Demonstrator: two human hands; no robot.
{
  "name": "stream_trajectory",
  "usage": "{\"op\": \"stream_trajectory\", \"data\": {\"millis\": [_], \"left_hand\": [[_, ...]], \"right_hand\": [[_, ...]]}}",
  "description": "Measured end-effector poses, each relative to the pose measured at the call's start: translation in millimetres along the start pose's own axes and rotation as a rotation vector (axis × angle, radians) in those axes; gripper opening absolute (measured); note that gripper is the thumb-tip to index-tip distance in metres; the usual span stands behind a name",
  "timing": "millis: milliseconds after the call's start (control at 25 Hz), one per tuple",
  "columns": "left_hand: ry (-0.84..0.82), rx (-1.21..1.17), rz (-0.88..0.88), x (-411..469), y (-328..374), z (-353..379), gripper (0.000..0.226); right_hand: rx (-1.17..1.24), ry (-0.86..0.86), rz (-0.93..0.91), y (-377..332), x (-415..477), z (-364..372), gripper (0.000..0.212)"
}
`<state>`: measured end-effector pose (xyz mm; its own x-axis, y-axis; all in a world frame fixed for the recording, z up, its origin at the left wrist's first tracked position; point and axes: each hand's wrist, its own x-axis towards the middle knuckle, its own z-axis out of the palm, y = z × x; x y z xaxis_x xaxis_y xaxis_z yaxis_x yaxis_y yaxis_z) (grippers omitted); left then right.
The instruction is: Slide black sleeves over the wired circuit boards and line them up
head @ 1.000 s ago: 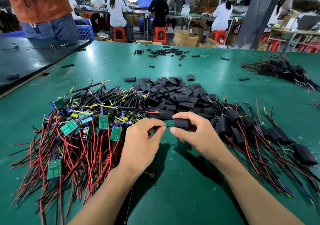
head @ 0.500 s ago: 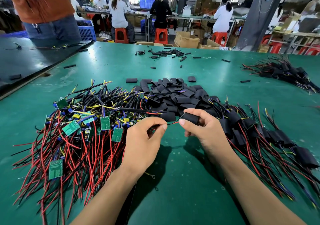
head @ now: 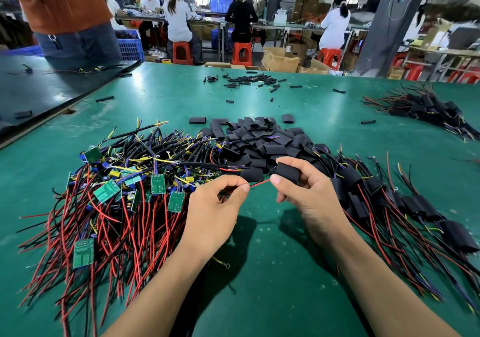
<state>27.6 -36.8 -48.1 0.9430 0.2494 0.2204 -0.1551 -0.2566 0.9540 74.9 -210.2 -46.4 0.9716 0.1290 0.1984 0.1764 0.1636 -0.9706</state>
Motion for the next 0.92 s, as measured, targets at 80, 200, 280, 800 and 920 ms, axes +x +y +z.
{"op": "stream_trajectory", "data": {"millis": [80,200,280,800,920], "left_hand": [[-0.012,-0.026,-0.015,0.6,1.3,-0.6,0.012],[-0.02,-0.066,-0.023,0.6,2.7,-0.9,0.012],[-0.023,-0.06,-0.017,1.0,2.3,-1.6,0.013],[-0.035,0.105,0.005,2.3,-0.8,-4.0,0.014],[-0.065,0.133,0.013,-0.1,-0.2,-1.4,0.012]], "right_hand": [[0.029,-0.003,-0.004,-1.2,-0.5,0.4,0.033],[0.056,-0.023,-0.007,-2.3,-1.0,-0.9,0.037],[0.051,-0.04,0.0,-2.2,-0.1,-2.1,0.034],[-0.237,-0.255,0.035,-5.0,-0.8,-15.2,0.023],[-0.304,-0.287,0.045,-2.0,-3.0,-12.1,0.024]]}}
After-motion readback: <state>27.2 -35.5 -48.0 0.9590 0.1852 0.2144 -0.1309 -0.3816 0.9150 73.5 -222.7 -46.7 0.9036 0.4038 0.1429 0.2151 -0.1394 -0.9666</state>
